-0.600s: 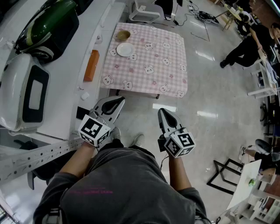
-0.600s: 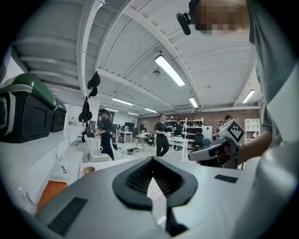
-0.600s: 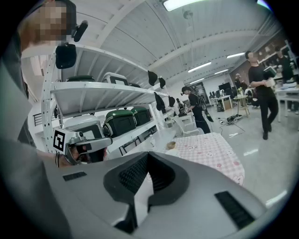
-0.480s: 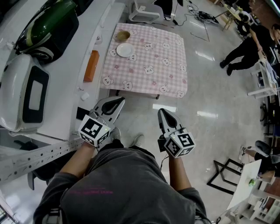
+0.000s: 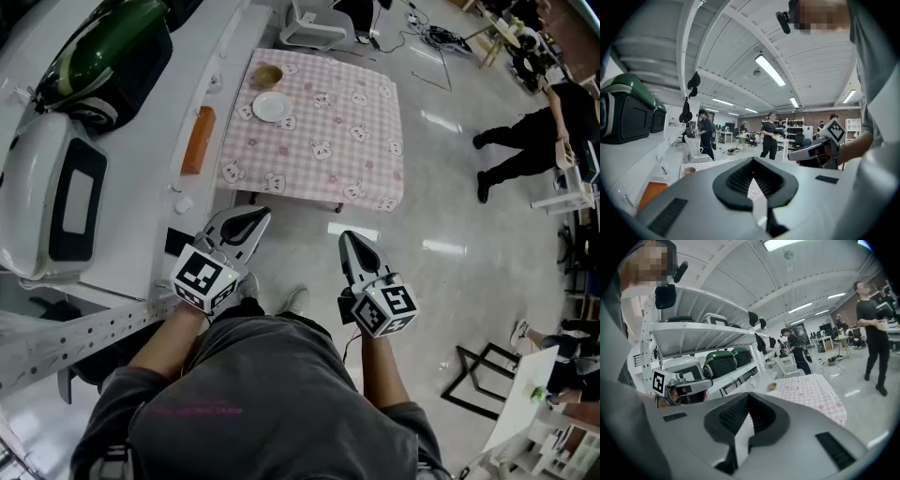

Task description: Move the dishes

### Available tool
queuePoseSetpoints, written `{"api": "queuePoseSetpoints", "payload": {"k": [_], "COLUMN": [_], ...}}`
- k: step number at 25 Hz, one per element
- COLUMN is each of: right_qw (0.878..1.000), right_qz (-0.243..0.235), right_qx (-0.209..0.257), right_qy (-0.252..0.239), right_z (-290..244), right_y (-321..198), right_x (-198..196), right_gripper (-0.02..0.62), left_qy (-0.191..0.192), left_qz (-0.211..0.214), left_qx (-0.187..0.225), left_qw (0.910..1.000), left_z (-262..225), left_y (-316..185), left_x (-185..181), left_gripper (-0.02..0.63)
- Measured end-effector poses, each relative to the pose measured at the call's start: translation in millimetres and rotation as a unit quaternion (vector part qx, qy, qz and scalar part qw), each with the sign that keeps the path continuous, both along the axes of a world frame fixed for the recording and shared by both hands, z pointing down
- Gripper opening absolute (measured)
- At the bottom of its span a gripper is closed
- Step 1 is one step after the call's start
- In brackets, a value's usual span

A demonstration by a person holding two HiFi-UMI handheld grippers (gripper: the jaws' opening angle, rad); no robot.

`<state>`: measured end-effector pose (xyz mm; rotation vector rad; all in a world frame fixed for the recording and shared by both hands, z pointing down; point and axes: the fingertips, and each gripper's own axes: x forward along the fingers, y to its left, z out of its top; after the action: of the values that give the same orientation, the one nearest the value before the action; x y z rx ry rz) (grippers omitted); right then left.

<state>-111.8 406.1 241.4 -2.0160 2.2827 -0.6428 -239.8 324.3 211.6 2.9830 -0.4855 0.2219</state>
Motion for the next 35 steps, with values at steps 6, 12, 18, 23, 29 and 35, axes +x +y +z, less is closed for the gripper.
{"api": "queuePoseSetpoints", "payload": {"k": [6, 12, 18, 23, 29, 35], "right_qw": [1.0, 1.0, 1.0, 1.0, 1.0, 1.0], "right_qz": [0.0, -0.001, -0.008, -0.008, -0.005, -0.002], "right_qx": [-0.002, -0.005, -0.004, -0.004, -0.006, -0.005], "right_qy": [0.002, 0.001, -0.003, 0.001, 0.0, 0.001], "right_z": [1.8, 2.4, 1.7, 1.5, 3.3, 1.5], "right_y": [-1.8, -3.6, -3.9, -4.0, -1.5, -0.3], "right_x": [-0.5, -0.2, -2.1, -1.9, -0.4, 1.4], "right_gripper": [0.003, 0.005, 0.005, 0.005, 0.006, 0.009], "left_qy": [-0.003, -0.005, -0.007, -0.007, -0.009, -0.011], "left_qz": [-0.001, -0.001, 0.001, 0.003, 0.005, 0.008], "left_qx": [-0.001, 0.0, -0.002, -0.002, -0.004, -0.004], "left_qw": [1.0, 1.0, 1.0, 1.0, 0.9999, 0.9999], "left_z": [4.0, 5.1, 5.9, 6.0, 7.8, 7.7], "left_y": [0.9, 0.4, 0.9, 1.5, 4.0, 6.0], "left_x": [-0.6, 0.9, 1.7, 2.0, 2.8, 5.0], "left_gripper": [0.002, 0.005, 0.028, 0.046, 0.067, 0.083]}}
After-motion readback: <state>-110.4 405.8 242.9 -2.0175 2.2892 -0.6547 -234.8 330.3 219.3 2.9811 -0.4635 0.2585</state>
